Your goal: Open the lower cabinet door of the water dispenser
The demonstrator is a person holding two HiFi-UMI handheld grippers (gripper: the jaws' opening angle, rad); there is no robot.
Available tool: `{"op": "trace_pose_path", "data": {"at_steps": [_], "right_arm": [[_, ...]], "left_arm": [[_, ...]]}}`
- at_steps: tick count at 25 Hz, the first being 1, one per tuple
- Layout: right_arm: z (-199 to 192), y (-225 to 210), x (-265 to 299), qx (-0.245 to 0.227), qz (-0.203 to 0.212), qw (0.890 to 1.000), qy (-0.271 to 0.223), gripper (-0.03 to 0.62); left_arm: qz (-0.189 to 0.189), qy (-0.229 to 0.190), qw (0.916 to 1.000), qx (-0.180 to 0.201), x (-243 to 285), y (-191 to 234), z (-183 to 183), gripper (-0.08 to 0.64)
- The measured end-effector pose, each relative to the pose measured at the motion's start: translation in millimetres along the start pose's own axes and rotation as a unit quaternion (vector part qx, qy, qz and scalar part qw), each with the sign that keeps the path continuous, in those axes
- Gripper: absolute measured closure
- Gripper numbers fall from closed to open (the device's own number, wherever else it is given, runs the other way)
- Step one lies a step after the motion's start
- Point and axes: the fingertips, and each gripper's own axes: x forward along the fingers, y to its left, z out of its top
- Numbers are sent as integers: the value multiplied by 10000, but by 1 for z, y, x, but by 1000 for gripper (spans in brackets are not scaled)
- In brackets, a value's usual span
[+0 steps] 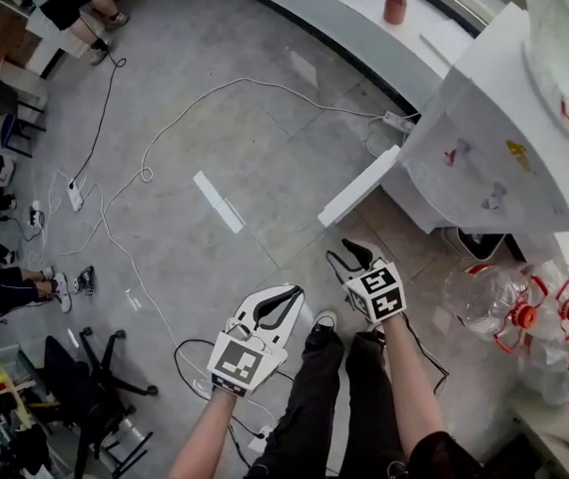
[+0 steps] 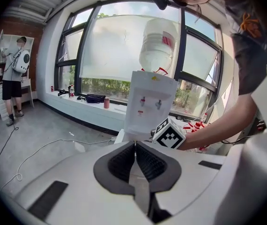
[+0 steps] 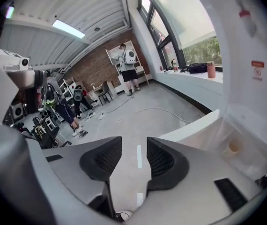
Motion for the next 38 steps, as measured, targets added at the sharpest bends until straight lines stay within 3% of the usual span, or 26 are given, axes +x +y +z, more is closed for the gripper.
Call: {"op": "trace_pose_path", "data": {"at_steps": [6, 13, 20, 28, 38], "right_arm": [[63, 33, -87, 203, -135, 9981, -562, 443], [133, 83, -192, -8, -473, 9938, -1003, 465], [174, 149, -281, 44, -775, 9884, -1302, 468], [180, 204, -351, 150, -1169, 9801, -1597, 471], [156, 238, -431, 361, -1681, 9701, -1712, 474]], "left_arm": [[-152, -73, 9998, 133, -32, -21, 48, 540], [-187, -423, 9982, 371, -86, -42, 112, 540], [-402, -615, 9964, 431, -158, -70, 152, 540], [-1101, -581, 9886, 847, -196, -112, 163, 540], [-1505, -857, 9786, 1114, -198, -166, 192, 540]]}}
